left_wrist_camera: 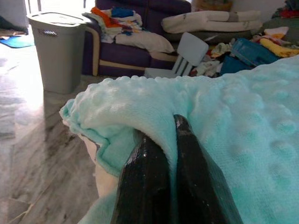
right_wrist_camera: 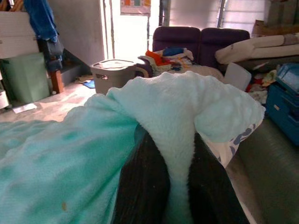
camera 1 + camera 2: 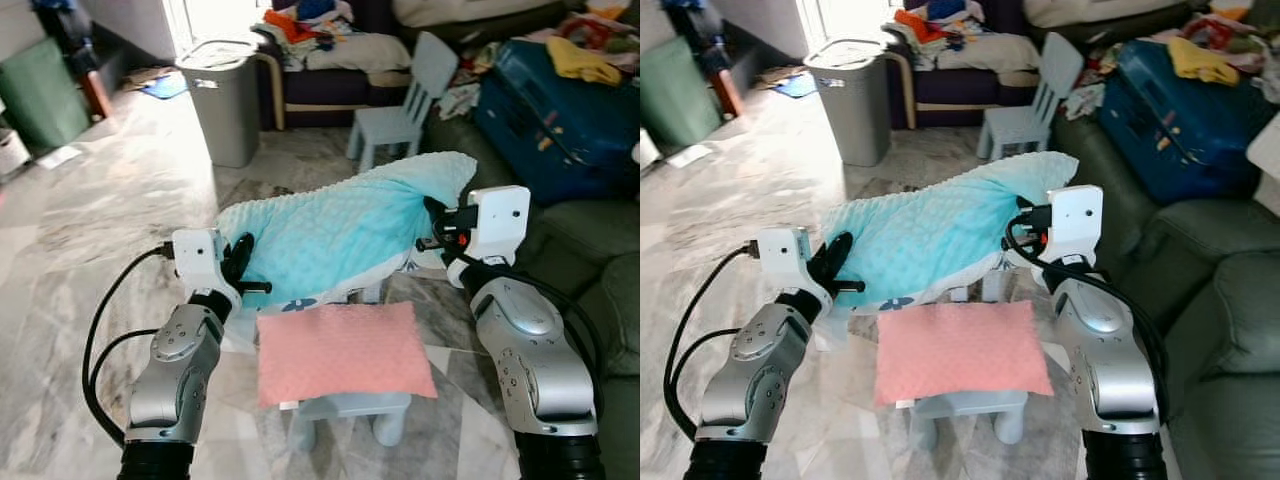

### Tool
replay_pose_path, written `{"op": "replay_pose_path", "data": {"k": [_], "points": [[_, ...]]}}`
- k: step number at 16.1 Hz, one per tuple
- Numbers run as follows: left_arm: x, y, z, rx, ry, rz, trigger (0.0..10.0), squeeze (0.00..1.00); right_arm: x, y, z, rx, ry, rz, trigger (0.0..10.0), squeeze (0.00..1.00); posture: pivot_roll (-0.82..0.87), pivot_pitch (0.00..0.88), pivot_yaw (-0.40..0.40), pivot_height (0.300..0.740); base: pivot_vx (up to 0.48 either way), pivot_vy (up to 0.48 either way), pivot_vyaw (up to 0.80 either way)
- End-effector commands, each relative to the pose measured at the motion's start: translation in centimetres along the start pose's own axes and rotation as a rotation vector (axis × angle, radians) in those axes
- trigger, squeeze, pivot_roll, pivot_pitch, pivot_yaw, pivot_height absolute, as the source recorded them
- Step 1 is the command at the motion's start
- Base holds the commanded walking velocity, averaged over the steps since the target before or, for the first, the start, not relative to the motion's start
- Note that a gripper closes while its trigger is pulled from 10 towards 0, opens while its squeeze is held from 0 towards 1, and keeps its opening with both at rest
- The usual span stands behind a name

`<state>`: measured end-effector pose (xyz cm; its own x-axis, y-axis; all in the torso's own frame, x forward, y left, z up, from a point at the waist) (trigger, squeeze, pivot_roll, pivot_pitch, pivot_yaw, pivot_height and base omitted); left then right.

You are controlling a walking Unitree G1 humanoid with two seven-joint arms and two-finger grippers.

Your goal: Move the pillow to the sofa

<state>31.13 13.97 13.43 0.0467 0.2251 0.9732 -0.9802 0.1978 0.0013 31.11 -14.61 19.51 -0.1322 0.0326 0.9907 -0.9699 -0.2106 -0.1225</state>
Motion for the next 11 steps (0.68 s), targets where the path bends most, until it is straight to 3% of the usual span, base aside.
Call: {"op": "replay_pose_path", "data": {"k": [1,11], "points": [[0.42,-0.28,0.12,-0.013,0.009,0.006,10.0,0.00,0.56,-0.26,-0.31,0.009,-0.004,0.019,10.0,0.00,-0.09,0.000,0.013,0.740,0.000,0.000,-0.80],[0.08,-0.26,0.60,-0.035,0.049,-0.023,10.0,0.00,0.39,-0.09,-0.38,0.008,-0.008,0.009,10.0,0.00,-0.09,0.000,0.017,0.740,0.000,0.000,-0.80]]}}
Point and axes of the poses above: a point about 5 cm out from each wrist's last joint towards the gripper, its own y axis pointing back from the gripper into the wrist, its own x axis along the axis of the wrist's last joint, z = x × y, the point moved 1 cm from there along -y, pointing out of the wrist towards the gripper, and after that the axes turned 1 degree about y, right-handed, at the moved point
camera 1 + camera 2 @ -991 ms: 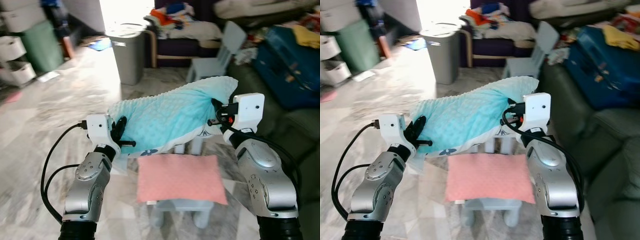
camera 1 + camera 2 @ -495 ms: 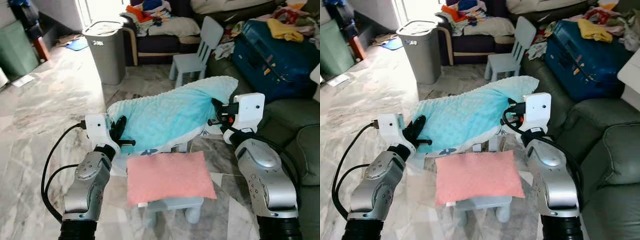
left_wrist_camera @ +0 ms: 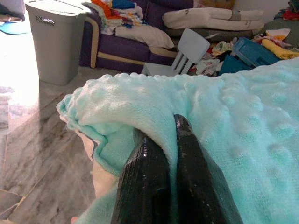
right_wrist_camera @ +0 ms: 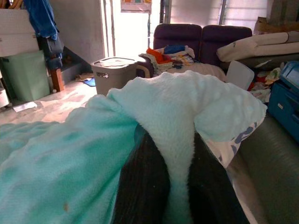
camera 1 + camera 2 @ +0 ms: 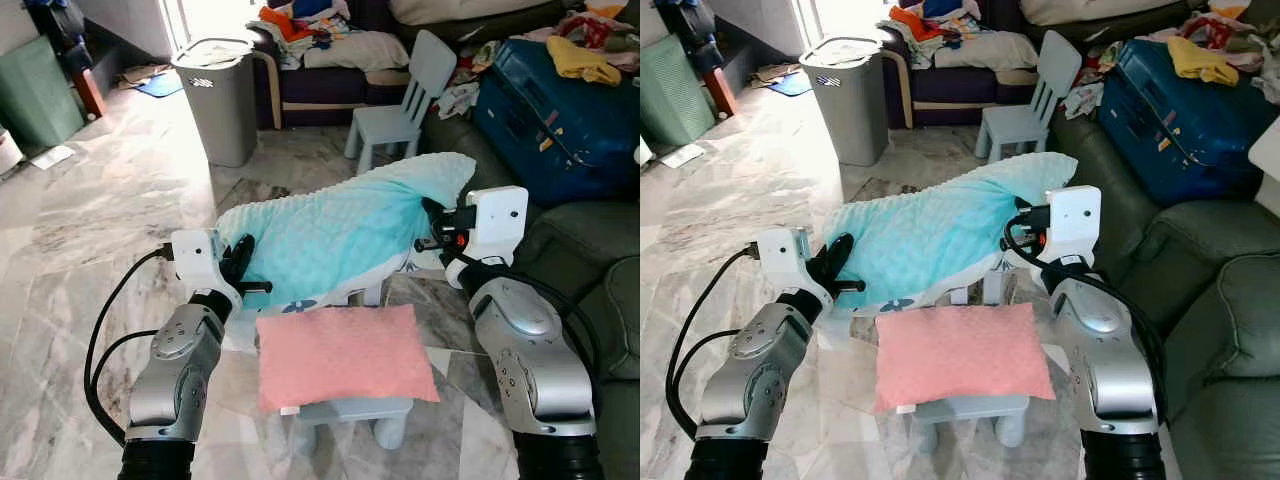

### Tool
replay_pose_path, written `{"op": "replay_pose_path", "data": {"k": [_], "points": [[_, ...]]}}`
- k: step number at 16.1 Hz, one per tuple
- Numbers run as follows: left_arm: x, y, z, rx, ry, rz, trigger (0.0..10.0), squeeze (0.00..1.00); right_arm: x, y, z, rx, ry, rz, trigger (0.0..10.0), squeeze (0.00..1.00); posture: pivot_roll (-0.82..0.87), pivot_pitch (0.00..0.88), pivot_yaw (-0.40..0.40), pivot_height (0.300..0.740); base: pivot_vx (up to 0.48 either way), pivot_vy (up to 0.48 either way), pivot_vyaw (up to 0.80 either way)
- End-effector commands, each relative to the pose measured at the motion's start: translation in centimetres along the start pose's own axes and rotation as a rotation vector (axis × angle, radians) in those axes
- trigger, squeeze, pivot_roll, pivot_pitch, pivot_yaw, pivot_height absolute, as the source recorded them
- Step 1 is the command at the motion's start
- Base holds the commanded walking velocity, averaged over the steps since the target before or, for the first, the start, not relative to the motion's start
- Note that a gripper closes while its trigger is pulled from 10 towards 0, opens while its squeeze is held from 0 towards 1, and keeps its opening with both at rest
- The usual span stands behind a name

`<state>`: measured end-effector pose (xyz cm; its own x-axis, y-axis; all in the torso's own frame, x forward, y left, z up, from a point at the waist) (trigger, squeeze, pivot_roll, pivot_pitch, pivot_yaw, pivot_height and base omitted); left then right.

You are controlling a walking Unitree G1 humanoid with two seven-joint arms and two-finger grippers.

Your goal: Move the pillow to the sofa

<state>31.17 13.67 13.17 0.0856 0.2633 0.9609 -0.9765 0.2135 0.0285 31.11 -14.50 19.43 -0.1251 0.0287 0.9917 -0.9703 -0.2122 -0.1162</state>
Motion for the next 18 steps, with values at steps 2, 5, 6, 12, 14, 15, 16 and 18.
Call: {"op": "replay_pose_path", "data": {"k": [2,5,6,12,14,15,16,18], "points": [[0.28,-0.13,0.44,-0.031,0.004,0.000,10.0,0.00,0.44,-0.04,-0.27,0.006,-0.004,0.013,10.0,0.00,-0.09,0.000,0.017,0.740,0.000,0.000,-0.80],[0.19,-0.05,0.43,-0.032,0.006,-0.004,10.0,0.00,0.41,0.03,-0.28,0.004,-0.005,0.012,10.0,0.00,-0.09,0.000,0.018,0.740,0.000,0.000,-0.80],[0.18,-0.06,0.45,-0.035,0.006,-0.006,10.0,0.00,0.40,0.03,-0.27,0.004,-0.005,0.011,10.0,0.00,-0.09,0.000,0.018,0.740,0.000,0.000,-0.80],[0.11,-0.03,0.49,-0.043,0.015,-0.014,10.0,0.00,0.40,0.11,-0.27,0.003,-0.008,0.013,10.0,0.00,-0.10,0.000,0.019,0.740,0.000,-0.040,-0.23],[0.06,0.00,0.49,-0.045,0.020,-0.017,10.0,0.00,0.39,0.14,-0.28,0.005,-0.007,0.012,10.0,0.00,-0.10,0.000,0.020,0.740,0.000,-0.255,0.00],[0.05,0.01,0.49,-0.045,0.022,-0.018,10.0,0.00,0.38,0.15,-0.29,0.005,-0.007,0.012,10.0,0.00,-0.10,0.000,0.020,0.740,0.000,-0.255,0.00],[0.04,0.01,0.49,-0.046,0.023,-0.018,10.0,0.00,0.38,0.15,-0.29,0.006,-0.007,0.012,10.0,0.00,-0.10,0.000,0.020,0.740,0.000,-0.255,0.00],[0.06,0.01,0.48,-0.046,0.019,-0.018,10.0,0.00,0.38,0.16,-0.29,0.005,-0.007,0.012,10.0,0.00,-0.10,0.000,0.020,0.740,0.000,-0.259,0.00]]}}
Point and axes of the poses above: a point about 5 cm out from each wrist's last joint towards the gripper, its own y axis pointing back from the gripper into the wrist, its own x axis along the axis of the wrist's last joint, z = x × y, the point moved 1 cm from there along -y, pointing out of the wrist towards the gripper, and after that the axes turned 1 degree about y, right-handed, at the moved point
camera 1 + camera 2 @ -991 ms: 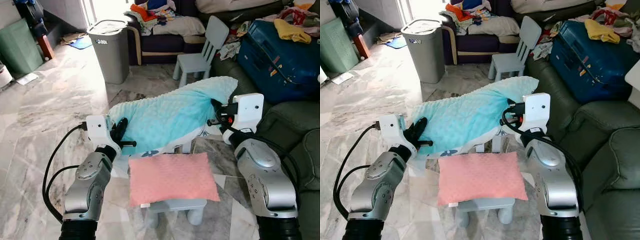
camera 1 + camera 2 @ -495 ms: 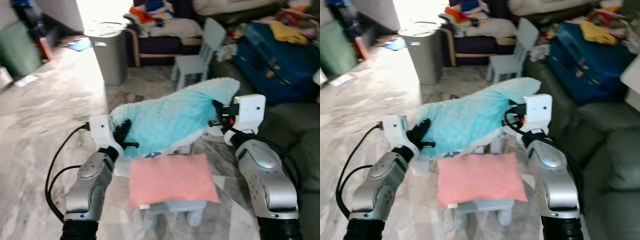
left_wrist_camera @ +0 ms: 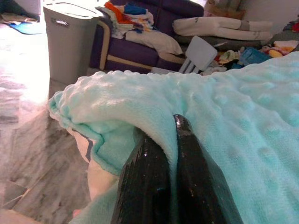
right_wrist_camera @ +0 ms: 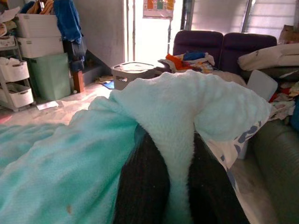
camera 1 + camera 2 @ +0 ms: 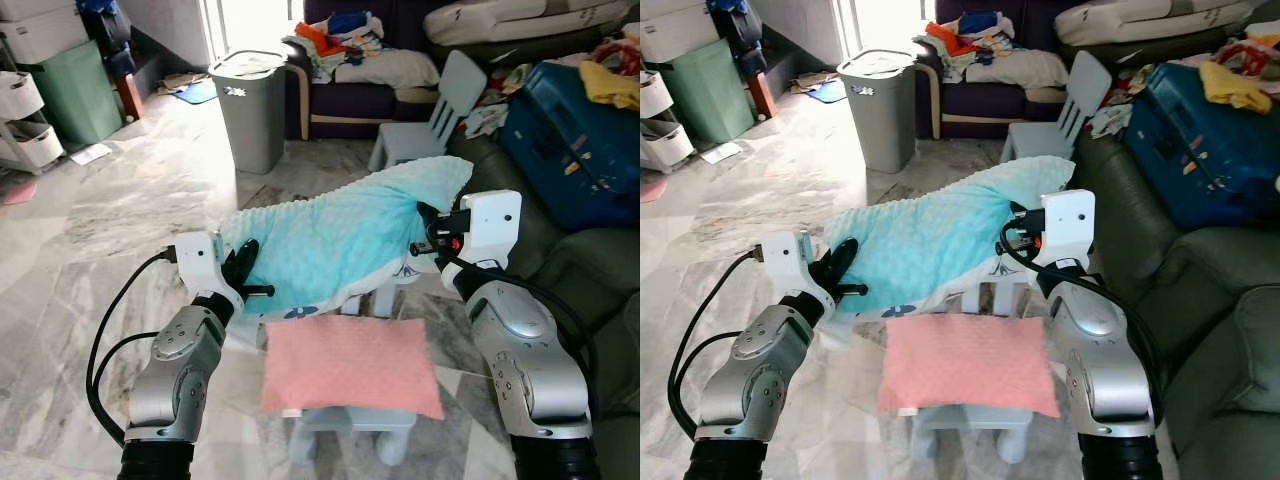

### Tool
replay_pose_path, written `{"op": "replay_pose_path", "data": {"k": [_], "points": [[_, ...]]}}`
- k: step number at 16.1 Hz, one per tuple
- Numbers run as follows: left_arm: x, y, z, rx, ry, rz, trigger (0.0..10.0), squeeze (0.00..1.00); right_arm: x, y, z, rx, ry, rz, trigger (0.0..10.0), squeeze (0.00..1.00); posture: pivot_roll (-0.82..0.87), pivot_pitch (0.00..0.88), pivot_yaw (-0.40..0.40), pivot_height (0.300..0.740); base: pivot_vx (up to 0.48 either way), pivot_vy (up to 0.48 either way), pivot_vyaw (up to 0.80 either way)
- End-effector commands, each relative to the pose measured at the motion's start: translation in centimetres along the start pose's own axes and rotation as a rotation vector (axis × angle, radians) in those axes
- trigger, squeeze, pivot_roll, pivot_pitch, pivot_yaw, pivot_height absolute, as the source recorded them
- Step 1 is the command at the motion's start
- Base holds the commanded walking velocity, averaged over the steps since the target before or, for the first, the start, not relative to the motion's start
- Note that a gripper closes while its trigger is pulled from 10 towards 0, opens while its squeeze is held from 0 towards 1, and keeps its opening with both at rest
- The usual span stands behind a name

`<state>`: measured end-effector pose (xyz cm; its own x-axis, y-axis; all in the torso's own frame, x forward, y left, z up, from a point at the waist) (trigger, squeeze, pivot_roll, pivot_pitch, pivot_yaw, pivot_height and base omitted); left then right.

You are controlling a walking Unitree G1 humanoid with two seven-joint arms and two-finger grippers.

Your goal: Move the pillow to the sofa

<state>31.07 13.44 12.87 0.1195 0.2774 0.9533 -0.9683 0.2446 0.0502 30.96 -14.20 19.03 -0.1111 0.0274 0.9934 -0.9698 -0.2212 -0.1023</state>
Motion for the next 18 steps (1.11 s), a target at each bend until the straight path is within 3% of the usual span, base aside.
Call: {"op": "replay_pose_path", "data": {"k": [1,13,18], "points": [[0.45,-0.03,0.34,-0.022,-0.003,0.013,10.0,0.00,0.74,0.04,0.04,-0.004,-0.002,0.025,10.0,0.00,-0.10,0.000,0.020,0.740,0.000,-0.259,0.00],[0.42,-0.07,0.38,-0.023,-0.004,0.013,10.0,0.00,0.82,0.03,0.30,-0.010,-0.002,0.027,10.0,0.00,-0.10,0.000,0.019,0.740,0.000,-0.272,-0.04],[0.58,-0.05,0.31,-0.007,0.042,0.022,10.0,0.00,0.82,0.08,0.32,-0.011,-0.003,0.027,10.0,0.00,-0.10,0.000,0.020,0.740,0.000,0.000,-0.26]]}}
Point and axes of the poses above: a point about 5 cm out from each wrist's last joint towards the gripper, its own y axis pointing back from the gripper into the wrist, its own x axis along the axis of the wrist's last joint, z = x × y, the point moved 1 cm from there along -y, pointing out of the wrist towards the gripper, and after that the axes turned 1 degree about y, right-handed, at the moved point
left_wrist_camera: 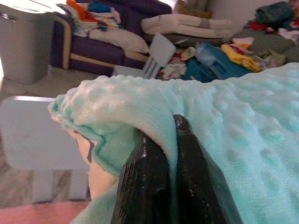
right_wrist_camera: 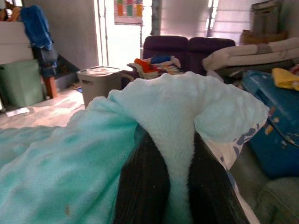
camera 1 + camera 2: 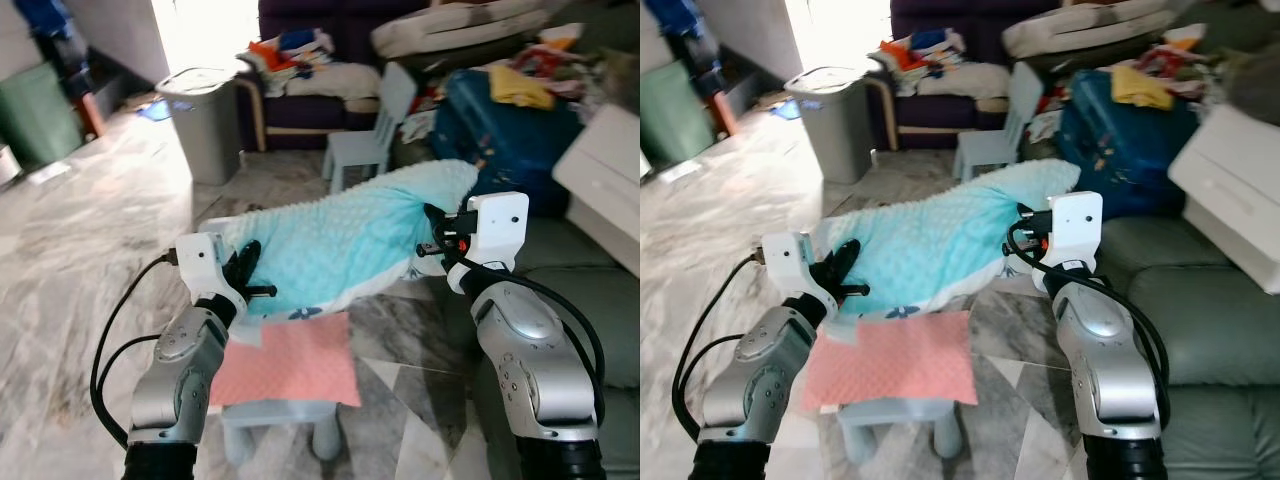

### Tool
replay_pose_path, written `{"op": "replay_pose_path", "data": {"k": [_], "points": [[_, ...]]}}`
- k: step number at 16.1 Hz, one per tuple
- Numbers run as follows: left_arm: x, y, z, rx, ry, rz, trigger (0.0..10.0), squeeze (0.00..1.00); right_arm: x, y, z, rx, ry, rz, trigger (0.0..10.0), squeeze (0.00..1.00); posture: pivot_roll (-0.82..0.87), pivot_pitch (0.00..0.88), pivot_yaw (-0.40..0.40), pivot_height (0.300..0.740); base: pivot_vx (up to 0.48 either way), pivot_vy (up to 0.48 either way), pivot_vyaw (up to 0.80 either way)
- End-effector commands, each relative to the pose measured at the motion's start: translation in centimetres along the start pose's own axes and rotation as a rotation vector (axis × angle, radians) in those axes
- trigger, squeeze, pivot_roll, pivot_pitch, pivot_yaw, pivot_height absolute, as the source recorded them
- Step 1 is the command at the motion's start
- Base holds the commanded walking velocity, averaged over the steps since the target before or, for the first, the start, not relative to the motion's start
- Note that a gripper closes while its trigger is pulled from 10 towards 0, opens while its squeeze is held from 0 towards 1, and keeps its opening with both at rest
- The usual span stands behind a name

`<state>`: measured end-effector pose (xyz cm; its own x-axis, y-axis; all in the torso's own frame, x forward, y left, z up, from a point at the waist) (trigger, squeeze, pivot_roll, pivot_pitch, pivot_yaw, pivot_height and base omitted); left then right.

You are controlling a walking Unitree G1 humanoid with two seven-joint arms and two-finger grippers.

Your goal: Move the pillow to the sofa

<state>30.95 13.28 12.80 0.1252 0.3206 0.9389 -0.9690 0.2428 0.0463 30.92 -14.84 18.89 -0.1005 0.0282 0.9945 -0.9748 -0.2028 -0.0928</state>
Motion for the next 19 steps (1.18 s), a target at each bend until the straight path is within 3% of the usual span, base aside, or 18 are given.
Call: {"op": "replay_pose_path", "data": {"k": [1,19], "points": [[0.73,-0.16,0.22,-0.008,0.003,0.017,10.0,0.00,0.95,-0.11,-0.29,0.008,-0.003,0.037,10.0,0.00,-0.10,0.000,0.020,0.740,0.000,0.000,0.00],[0.87,-0.15,0.48,-0.019,0.046,0.009,10.0,0.00,0.70,0.08,-0.46,0.008,-0.014,0.025,10.0,0.00,-0.10,0.000,0.024,0.740,0.000,0.000,0.00]]}}
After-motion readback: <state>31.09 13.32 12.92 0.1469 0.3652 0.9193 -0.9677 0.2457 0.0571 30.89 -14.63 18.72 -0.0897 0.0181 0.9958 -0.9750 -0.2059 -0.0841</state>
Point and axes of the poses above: a point about 5 cm out from each wrist's last joint towards the gripper, its own y axis pointing back from the gripper into the wrist, its own x axis along the axis of the wrist's last joint, z = x × y, the point moved 1 cm from there along -y, pointing out of the wrist towards the gripper, and after that the axes turned 1 degree about y, right-handed, at the moved point
